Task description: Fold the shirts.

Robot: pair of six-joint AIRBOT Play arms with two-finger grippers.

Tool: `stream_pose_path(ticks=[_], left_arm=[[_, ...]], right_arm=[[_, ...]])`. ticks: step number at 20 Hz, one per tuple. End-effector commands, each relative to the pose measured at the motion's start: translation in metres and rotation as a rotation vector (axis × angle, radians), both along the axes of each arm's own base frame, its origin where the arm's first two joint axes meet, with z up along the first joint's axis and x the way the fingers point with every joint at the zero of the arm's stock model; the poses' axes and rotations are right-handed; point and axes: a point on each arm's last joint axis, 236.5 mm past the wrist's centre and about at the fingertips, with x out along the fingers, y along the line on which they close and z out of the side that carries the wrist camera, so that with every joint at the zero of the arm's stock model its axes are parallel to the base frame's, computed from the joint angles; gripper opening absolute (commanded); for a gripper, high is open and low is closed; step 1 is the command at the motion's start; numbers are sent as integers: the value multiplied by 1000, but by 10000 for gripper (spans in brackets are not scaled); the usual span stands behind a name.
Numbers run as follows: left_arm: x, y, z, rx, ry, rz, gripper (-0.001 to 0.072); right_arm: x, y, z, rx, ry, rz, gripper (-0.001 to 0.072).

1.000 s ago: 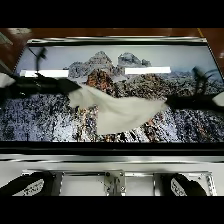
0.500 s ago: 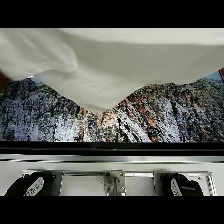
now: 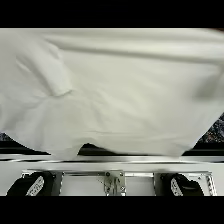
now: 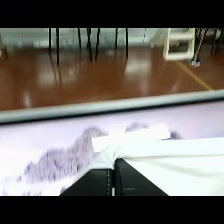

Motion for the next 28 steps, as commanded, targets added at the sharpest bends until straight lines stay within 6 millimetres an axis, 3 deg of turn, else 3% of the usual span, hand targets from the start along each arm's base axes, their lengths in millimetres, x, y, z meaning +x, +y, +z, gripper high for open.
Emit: stream_pose_path(ticks=[1, 4, 6, 10, 13, 15, 16, 17, 18, 19, 21, 22, 23, 24, 25, 26, 27, 28], left_arm=[[51, 15, -107, -38, 301, 33, 38], [95, 23, -219, -88, 568, 44, 38], [129, 27, -272, -146, 653, 61, 39], [194, 18, -343, -294, 735, 43, 38], [221, 10, -395, -421, 820, 51, 39], [228, 0, -426, -505, 892, 43, 40], [228, -6, -438, -544, 933, 31, 43], [226, -13, -449, -581, 975, 17, 155], [223, -18, -456, -607, 1011, 3, 414], [215, -18, -458, -613, 1051, -17, 584], [186, 0, -461, -566, 1156, -43, 596], [164, 18, -463, -523, 1232, -44, 590], [141, 36, -466, -487, 1304, -30, 520], [115, 56, -469, -435, 1375, -6, 367], [93, 74, -473, -392, 1417, 41, 370], [75, 87, -479, -372, 1436, 89, 393], [54, 91, -489, -385, 1457, 128, 466], [31, 87, -503, -422, 1486, 153, 667]], right_arm=[[28, -5, -111, 43, 453, 19, 65], [88, -12, -190, 90, 618, 20, 65], [135, -7, -233, 162, 647, 37, 65], [212, 14, -302, 367, 646, 69, 65], [239, 19, -346, 403, 663, 44, 65], [247, 30, -365, 403, 677, 48, 66], [248, 36, -372, 404, 690, 53, 75], [248, 43, -377, 400, 699, 64, 149], [247, 47, -377, 392, 701, 74, 388], [244, 48, -374, 387, 708, 87, 624], [222, 36, -364, 295, 759, 141, 636], [203, 19, -361, 220, 816, 147, 634], [176, -3, -361, 153, 902, 129, 632], [147, -27, -364, 95, 1007, 93, 631], [116, -46, -367, 81, 1117, 65, 630], [91, -51, -371, 120, 1195, 61, 630], [72, -49, -377, 196, 1240, 64, 630], [60, -40, -385, 293, 1250, 72, 631]])
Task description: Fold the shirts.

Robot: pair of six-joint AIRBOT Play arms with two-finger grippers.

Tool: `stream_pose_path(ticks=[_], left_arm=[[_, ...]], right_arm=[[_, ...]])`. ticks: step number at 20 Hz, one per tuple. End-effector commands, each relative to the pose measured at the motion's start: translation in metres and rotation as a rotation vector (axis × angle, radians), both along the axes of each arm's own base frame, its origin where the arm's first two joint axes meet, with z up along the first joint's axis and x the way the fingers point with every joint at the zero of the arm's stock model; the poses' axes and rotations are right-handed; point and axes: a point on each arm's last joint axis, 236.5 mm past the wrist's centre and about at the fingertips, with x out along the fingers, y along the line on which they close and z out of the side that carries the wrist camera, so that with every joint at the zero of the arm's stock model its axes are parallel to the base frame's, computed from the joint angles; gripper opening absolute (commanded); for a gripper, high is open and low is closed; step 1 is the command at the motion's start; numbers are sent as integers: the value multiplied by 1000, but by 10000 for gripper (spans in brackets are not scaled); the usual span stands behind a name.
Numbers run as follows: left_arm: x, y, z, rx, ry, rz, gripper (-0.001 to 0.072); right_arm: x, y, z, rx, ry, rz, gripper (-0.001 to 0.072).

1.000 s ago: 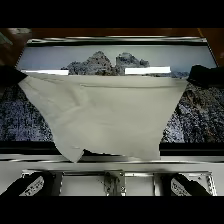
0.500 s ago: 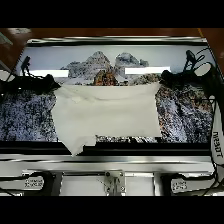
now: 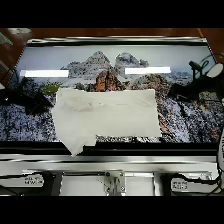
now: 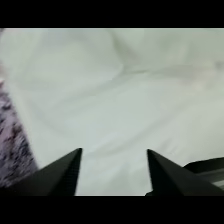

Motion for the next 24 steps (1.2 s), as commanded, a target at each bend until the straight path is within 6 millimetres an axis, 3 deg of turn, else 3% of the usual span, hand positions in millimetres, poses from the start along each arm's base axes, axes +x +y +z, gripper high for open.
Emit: stream_pose_path(ticks=[1, 3, 5, 10, 13, 14, 15, 16, 17, 18, 19, 21, 24], left_arm=[[-86, 13, -38, 30, 176, 42, 720], [-113, 2, -66, 0, 204, 71, 720], [-125, -15, -80, -50, 211, 75, 720], [-109, -32, -94, -89, 145, 155, 720], [-84, -37, -96, -62, 66, 188, 718], [-75, -39, -96, -64, 42, 211, 647], [-69, -42, -95, -66, 26, 225, 504], [-66, -47, -94, -71, 18, 221, 300], [-66, -51, -93, -73, 18, 209, 146], [-68, -54, -93, -77, 20, 195, 115], [-71, -57, -91, -84, 20, 167, 39], [-75, -62, -87, -98, 16, 124, 39], [-78, -65, -81, -103, -8, 83, 39]], right_arm=[[-71, 5, -18, 155, 188, -61, 631], [-83, 27, -37, 268, 198, -118, 632], [-94, 43, -52, 320, 224, -126, 632], [-88, 57, -63, 311, 200, -121, 632], [-85, 58, -63, 309, 189, -128, 632], [-85, 57, -64, 308, 191, -130, 632], [-85, 57, -64, 307, 191, -132, 632], [-86, 56, -64, 303, 193, -131, 633], [-87, 54, -66, 291, 198, -127, 633], [-92, 49, -69, 264, 210, -116, 634], [-100, 45, -73, 240, 236, -102, 635], [-119, 40, -83, 238, 298, -116, 635], [-142, 53, -104, 295, 351, -164, 635]])
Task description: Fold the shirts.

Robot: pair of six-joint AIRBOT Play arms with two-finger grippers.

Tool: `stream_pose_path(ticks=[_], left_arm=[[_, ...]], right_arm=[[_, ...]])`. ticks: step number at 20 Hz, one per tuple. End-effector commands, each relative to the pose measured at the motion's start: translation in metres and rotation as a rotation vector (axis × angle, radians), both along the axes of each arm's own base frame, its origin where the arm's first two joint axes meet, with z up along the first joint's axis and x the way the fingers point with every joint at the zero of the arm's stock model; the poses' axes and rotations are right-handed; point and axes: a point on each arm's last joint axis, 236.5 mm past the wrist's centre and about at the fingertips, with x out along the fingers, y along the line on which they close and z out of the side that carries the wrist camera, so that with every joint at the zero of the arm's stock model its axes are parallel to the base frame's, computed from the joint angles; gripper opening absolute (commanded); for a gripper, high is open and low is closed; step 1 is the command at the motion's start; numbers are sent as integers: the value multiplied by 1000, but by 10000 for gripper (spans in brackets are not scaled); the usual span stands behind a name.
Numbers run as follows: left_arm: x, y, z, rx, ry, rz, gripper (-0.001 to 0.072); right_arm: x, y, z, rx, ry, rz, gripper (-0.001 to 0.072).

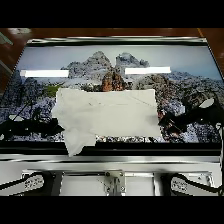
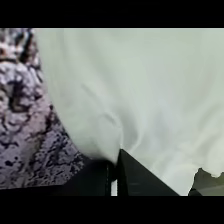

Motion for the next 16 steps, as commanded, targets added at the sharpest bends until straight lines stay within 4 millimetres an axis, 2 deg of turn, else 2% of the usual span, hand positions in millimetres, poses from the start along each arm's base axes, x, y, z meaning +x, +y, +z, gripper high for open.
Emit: stream_pose_path(ticks=[1, 4, 6, 10, 11, 12, 13, 15, 16], left_arm=[[-2, -7, 9, -15, -29, -48, 39], [0, -7, 17, -8, -56, -51, 39], [6, -8, 26, -14, -89, -45, 39], [26, -14, 48, -52, -181, -29, 39], [29, -13, 51, -48, -192, -29, 39], [33, -11, 54, -44, -203, -30, 39], [38, -10, 58, -39, -217, -31, 39], [48, -7, 70, -25, -262, -50, 39], [55, -6, 82, -15, -302, -74, 38]], right_arm=[[-26, 5, -24, 13, 61, -25, 635], [-29, 9, -40, 1, 53, -63, 635], [-18, 16, -47, -5, 8, -104, 634], [13, 19, -56, -87, -84, -174, 627], [18, 19, -57, -95, -97, -188, 476], [20, 19, -57, -96, -103, -196, 248], [21, 19, -56, -92, -103, -203, 81], [24, 20, -49, -82, -119, -173, 66], [31, 21, -38, -77, -159, -131, 66]])
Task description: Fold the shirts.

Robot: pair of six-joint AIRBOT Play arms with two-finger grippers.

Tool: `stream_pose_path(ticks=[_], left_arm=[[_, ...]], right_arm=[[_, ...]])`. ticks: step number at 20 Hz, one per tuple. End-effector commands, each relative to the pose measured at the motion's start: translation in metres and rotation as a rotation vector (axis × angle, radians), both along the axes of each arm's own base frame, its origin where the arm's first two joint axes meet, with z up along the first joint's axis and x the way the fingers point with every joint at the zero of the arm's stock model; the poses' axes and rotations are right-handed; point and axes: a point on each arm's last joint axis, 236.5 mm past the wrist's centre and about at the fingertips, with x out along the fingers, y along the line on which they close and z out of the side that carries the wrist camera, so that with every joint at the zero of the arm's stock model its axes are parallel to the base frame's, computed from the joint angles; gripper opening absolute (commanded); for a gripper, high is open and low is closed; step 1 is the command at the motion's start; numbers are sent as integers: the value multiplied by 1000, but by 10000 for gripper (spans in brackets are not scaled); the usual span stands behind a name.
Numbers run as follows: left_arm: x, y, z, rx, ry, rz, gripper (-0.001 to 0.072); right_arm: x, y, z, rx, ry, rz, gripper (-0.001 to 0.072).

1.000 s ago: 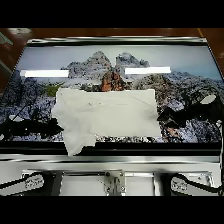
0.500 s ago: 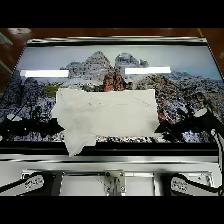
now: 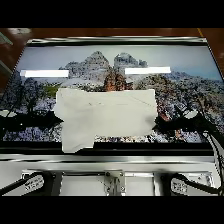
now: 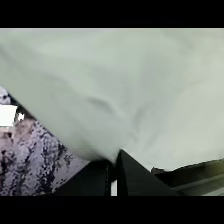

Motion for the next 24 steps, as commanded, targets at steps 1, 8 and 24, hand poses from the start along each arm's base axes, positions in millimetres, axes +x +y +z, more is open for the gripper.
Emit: stream_pose_path(ticks=[1, 8, 24], left_arm=[[23, 4, 38, 30, -131, -52, 38], [34, 6, 407, 376, -1048, -73, 38], [-202, -25, 553, 768, -1299, 48, 38]], right_arm=[[21, 4, 30, 2, -108, 83, 65], [91, -10, 423, -332, -1181, 189, 65], [-144, -55, 570, -855, -1275, 55, 65]])
